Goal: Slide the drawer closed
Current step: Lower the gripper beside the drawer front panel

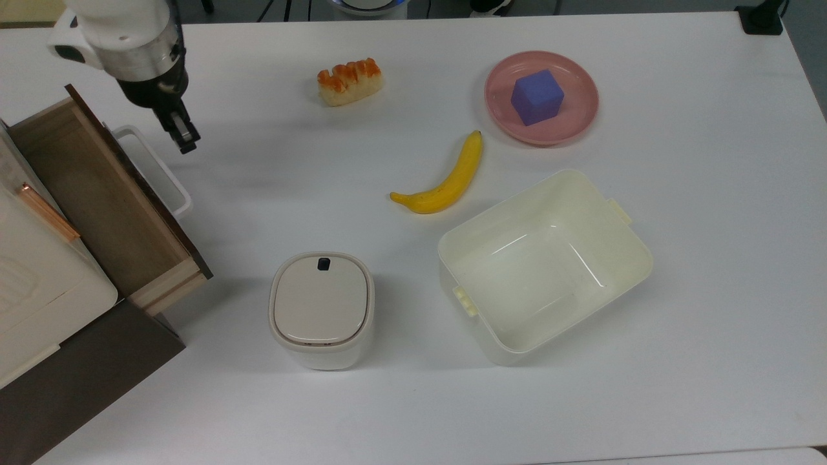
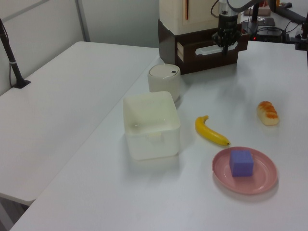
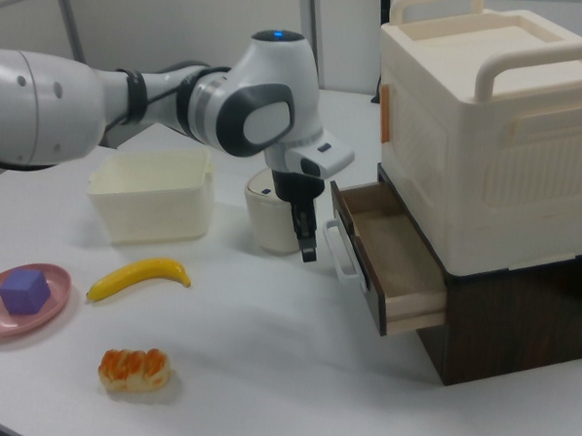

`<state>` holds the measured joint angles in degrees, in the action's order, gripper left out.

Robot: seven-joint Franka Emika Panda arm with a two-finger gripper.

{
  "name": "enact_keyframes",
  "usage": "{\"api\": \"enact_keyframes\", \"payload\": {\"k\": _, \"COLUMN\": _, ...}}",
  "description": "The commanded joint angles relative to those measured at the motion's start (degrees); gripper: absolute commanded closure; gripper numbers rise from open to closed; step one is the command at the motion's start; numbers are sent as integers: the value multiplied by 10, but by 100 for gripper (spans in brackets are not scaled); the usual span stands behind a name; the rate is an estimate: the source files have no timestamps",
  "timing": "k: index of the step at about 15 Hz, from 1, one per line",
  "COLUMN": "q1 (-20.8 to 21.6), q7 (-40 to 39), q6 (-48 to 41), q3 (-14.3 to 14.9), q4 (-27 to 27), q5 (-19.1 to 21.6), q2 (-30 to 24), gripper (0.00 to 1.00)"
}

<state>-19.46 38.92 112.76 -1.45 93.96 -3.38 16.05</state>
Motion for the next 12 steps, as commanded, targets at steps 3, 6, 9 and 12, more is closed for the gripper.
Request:
{"api": "enact_keyframes", "payload": {"k": 3, "q1": -5, "q7": 21, "q6": 44, "q3": 2, "q4": 18, "q5": -22, "q2": 9, "gripper": 91}}
{"api": "enact_keyframes", "payload": {"k": 6, "q1": -5, "q7": 19, "q6": 55, "q3": 1, "q4": 20, "q5": -39, "q2": 9, "gripper": 91}}
{"api": "enact_keyframes", "payload": {"k": 9, "q1": -6, "q7": 16, "q6": 69, "q3": 2, "q4": 19, "q5": -54, "q2": 8, "gripper": 91}}
{"api": "enact_keyframes", "payload": {"k": 12, "q1": -14, "q7": 16, "q6": 78, "q3": 2, "q4": 18, "q5": -90, "q2": 9, "gripper": 91}}
